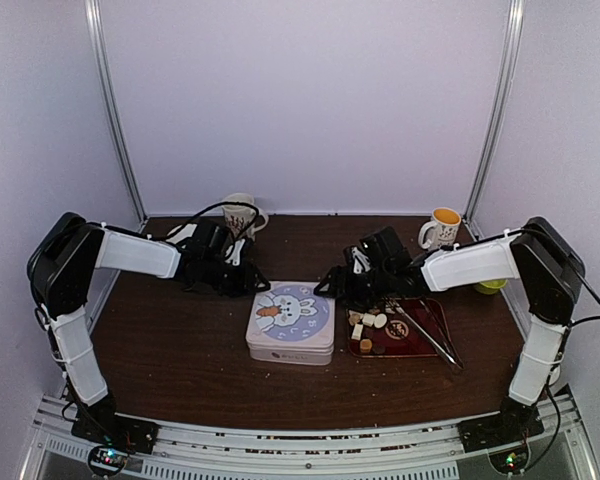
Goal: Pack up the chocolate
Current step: Adjust the box lid on the packing box.
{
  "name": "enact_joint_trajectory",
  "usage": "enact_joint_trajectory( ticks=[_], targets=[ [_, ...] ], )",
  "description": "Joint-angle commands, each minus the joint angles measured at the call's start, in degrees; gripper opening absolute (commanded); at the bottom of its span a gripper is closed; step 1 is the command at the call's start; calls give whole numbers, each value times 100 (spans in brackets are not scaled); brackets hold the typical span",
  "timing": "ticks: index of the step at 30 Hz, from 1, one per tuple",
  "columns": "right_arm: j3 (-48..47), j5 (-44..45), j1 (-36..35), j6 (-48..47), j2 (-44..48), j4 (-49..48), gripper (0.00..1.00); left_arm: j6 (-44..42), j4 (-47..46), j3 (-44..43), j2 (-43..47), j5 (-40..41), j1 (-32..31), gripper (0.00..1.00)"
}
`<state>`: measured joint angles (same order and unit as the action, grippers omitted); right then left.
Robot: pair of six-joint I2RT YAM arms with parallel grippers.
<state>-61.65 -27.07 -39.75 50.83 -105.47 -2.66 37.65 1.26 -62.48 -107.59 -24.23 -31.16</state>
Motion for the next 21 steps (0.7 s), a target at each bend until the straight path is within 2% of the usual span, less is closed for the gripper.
enact_joint_trajectory(
  ticks=[1, 11, 21],
  targets=[
    [294, -184, -28, 213, 73, -479, 66, -109, -89, -115, -107, -229, -66, 33],
    [1022, -237, -216, 611, 216, -1177, 54, -147, -1, -85, -231, -173, -86, 32],
    [1546, -229, -439, 874, 539, -1600, 53, -185, 81, -51, -251, -115, -171, 32]
  ],
)
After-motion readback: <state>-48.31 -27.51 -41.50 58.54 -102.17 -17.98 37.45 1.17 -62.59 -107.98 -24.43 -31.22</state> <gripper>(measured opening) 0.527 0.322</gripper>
